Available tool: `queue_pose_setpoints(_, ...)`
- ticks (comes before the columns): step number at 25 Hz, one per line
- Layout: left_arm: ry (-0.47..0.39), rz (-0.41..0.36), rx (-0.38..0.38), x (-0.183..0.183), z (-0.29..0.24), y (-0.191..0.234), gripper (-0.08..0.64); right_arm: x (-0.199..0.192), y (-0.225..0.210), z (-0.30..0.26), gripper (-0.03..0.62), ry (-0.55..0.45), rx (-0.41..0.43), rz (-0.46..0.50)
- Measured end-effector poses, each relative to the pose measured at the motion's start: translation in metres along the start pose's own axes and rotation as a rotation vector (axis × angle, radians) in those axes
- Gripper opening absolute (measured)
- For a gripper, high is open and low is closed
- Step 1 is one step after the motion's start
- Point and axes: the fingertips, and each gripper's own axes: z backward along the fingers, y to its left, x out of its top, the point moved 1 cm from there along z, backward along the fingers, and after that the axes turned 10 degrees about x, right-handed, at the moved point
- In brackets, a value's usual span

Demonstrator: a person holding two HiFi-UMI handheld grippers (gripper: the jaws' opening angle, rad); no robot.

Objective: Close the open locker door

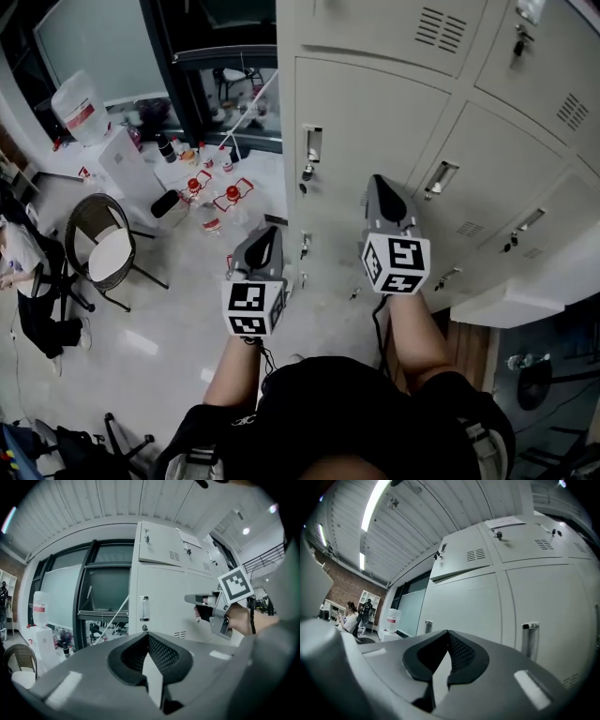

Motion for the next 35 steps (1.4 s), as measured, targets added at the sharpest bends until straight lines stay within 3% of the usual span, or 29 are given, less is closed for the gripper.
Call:
queue_pose_setpoints(13,-0.032,-0.026,-0.034,0.018,0.007,-0.083,0.002,-0.037,-0.027,0.076,0.011,0.024,0.004,-0.031)
queue_pose_setpoints(26,-0.037,-0.038,-0.005,0.024,0.015,-0.086,0.0,-0.034,-0.022,0.076,0.012,-0.01,0.054,-0.069)
queue_pose_setpoints(35,-0.023,-0.026,-0.002,0.021,0.011,-0.077,0.0,-0.042,-0.013,0.065,0.012,0.02,0.073,-0.06)
